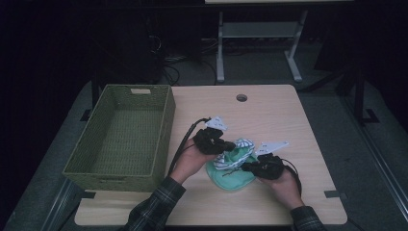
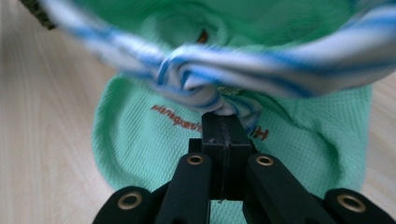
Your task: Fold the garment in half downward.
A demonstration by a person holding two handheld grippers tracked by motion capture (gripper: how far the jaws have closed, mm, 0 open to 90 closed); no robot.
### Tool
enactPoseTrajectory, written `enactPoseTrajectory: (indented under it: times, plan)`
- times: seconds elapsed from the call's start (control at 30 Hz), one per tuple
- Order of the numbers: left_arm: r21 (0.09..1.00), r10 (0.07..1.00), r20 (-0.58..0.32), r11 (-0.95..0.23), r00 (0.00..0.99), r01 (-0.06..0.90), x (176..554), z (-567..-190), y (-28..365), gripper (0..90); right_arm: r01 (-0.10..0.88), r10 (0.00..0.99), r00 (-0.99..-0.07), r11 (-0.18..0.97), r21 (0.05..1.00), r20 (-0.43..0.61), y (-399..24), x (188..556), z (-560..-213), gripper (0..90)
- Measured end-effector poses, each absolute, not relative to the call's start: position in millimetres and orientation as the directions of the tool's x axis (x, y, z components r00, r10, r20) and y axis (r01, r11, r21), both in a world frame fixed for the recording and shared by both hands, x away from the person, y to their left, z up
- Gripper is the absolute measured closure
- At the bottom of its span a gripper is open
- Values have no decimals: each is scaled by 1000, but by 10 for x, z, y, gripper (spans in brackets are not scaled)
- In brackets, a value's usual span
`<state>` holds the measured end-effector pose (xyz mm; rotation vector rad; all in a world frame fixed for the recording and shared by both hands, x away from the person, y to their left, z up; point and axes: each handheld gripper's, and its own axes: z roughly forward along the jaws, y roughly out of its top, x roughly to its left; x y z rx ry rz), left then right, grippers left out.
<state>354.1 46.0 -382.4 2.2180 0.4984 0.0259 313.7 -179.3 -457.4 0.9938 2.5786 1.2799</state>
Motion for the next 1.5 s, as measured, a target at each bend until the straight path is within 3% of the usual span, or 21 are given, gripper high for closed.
enactPoseTrajectory:
  times: [0.4,0.83,1.17,1.5]
  plan:
    - [725,314,-169,-602,934,334,3360,-3998,335,885,552,635,-749,438,710,191,-1901,3225,-4667,898]
    - [698,287,-173,-639,942,322,3267,-4210,164,883,566,725,-676,395,724,133,-2414,3220,-4574,898]
    - [636,276,-172,-702,946,321,3229,-4472,13,868,566,729,-673,396,723,127,-2414,3209,-4561,897]
    - [675,268,-178,-667,947,315,3206,-4349,72,678,551,720,-682,392,736,127,-2424,3204,-4530,897]
